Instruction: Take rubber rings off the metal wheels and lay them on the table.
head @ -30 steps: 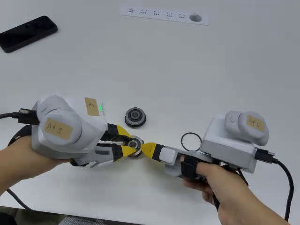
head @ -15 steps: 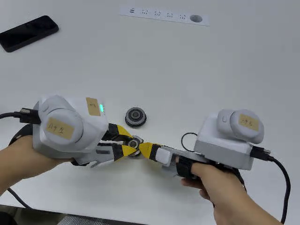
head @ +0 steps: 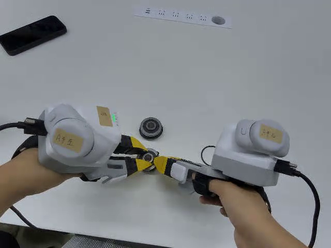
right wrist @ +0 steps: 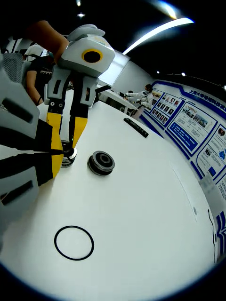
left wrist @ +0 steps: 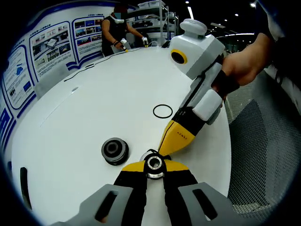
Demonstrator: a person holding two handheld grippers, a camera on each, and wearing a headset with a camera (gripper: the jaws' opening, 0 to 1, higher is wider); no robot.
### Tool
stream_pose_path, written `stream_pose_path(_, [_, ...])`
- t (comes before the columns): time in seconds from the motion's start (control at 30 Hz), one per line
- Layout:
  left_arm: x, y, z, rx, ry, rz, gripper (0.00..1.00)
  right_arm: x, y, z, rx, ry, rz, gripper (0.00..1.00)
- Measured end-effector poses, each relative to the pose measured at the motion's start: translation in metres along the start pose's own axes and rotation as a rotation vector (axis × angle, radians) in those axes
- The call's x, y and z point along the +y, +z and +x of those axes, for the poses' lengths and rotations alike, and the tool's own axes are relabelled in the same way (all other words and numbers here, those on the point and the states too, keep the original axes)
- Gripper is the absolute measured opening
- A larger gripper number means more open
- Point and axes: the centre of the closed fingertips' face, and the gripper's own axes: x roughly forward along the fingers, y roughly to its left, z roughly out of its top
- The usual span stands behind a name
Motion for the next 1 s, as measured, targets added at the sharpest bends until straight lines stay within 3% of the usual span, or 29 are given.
stream_pose_path(0.37, [0.000,0.000,0.000,-0.007,0.006,-0.005,0.12,0.001,0.000,0.002,0.002,-0.001,-0.039,0.01])
stream_pose_path(0.67, [-0.001,0.000,0.000,-0.005,0.008,-0.007,0.12,0.011,0.003,0.004,-0.004,0.017,-0.087,0.01])
stream_pose_path(1.0, [-0.001,0.001,0.000,0.002,0.012,0.005,0.12,0.014,0.006,0.003,-0.017,0.034,-0.054,0.01])
